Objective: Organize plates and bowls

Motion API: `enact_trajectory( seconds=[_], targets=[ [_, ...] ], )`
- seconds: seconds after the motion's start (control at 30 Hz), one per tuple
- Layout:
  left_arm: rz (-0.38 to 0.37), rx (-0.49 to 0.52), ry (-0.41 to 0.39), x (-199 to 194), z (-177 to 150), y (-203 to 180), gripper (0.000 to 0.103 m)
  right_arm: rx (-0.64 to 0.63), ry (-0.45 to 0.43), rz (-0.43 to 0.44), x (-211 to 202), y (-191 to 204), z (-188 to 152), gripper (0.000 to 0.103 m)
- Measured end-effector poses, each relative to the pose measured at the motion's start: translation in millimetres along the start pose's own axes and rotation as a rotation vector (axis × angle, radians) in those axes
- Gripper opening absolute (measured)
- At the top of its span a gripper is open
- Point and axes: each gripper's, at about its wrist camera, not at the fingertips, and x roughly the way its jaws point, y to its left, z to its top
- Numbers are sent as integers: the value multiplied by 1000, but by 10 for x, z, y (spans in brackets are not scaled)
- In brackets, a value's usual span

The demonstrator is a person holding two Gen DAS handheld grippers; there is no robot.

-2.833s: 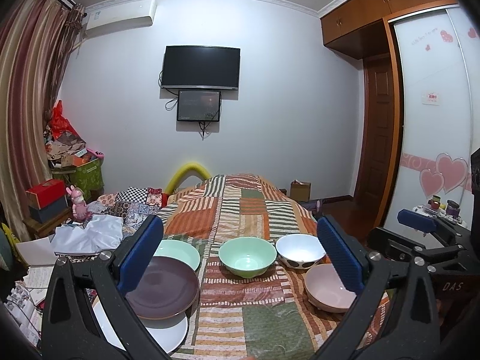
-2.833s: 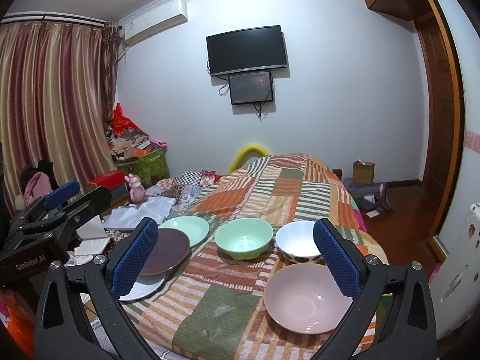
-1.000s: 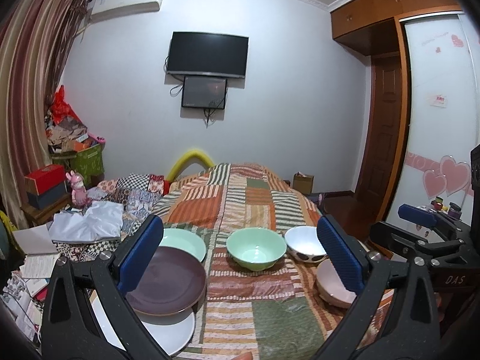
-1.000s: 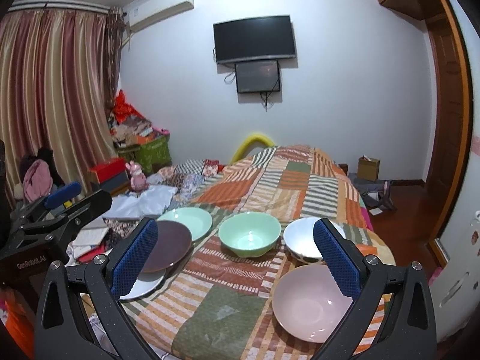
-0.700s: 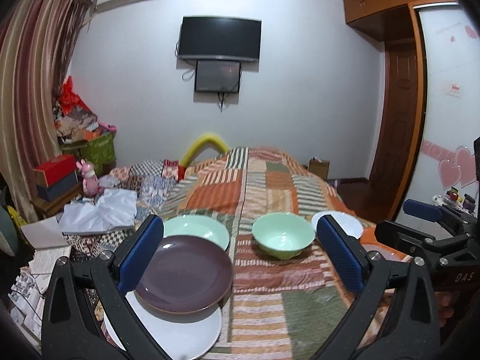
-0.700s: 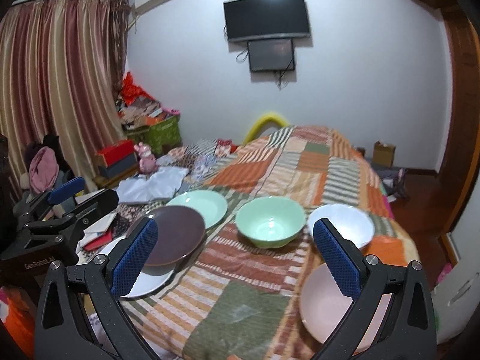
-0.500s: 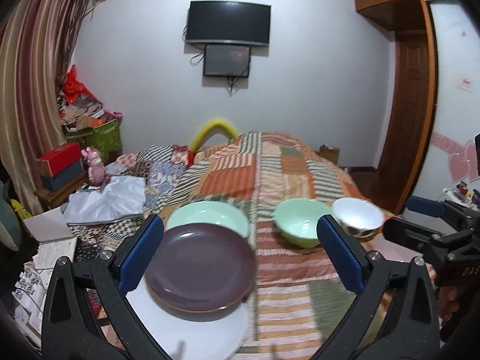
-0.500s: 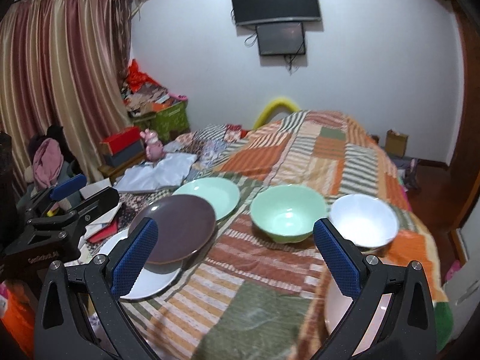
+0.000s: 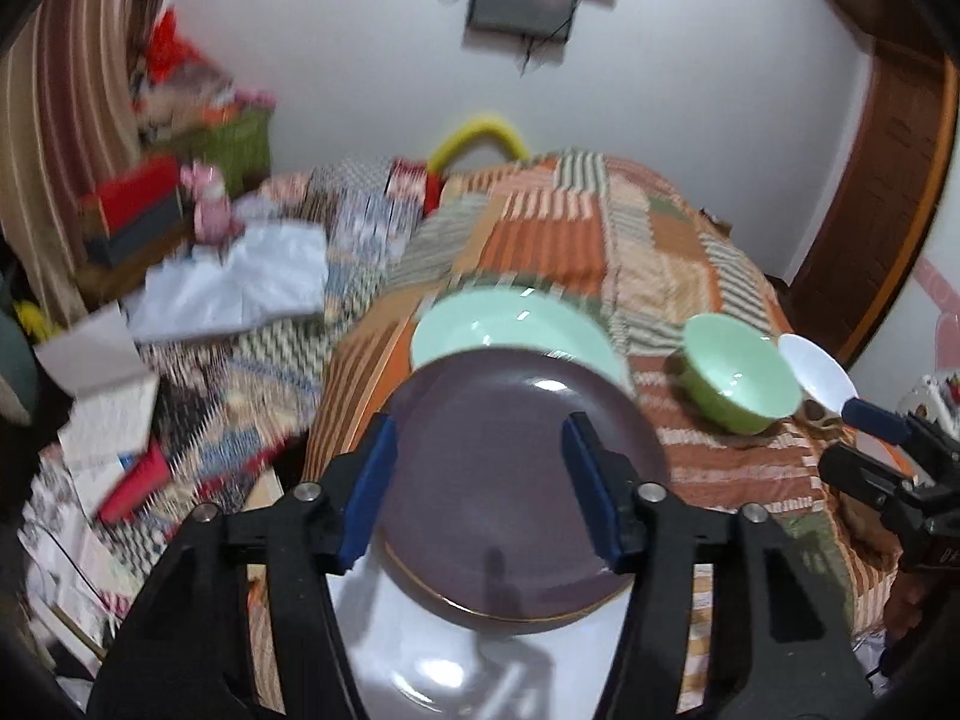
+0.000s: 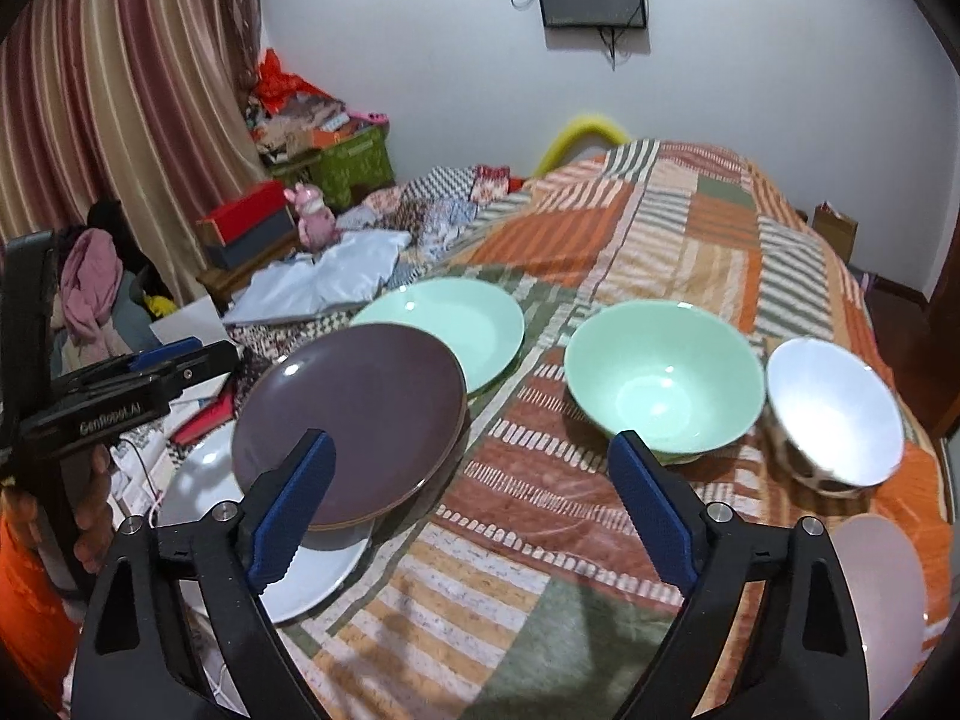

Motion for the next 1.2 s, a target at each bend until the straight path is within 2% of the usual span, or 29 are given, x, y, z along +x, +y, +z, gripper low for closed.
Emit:
enact_trajectory(
  seconds=[0.07, 0.33, 0.47, 0.57, 0.87, 1.2],
  targets=[
    [-5, -28, 41, 136, -7, 144, 50, -3, 27, 2, 110, 4, 6, 81],
    [25, -52, 114, 466, -36, 478, 46, 1, 114, 12, 489, 50, -25, 72],
    [8, -55, 163, 625, -71, 593, 39, 9, 151, 34, 655, 87, -27, 60],
    [-14, -53, 190, 706, -73, 603, 34, 9, 170, 42, 755, 92, -28, 55],
    [-43, -45, 226, 843, -90, 616, 29, 15, 215, 69, 948, 136, -45, 35],
    [-84, -55, 253, 937, -107, 630, 25, 49, 261, 109, 1113, 136, -67, 27]
  ],
)
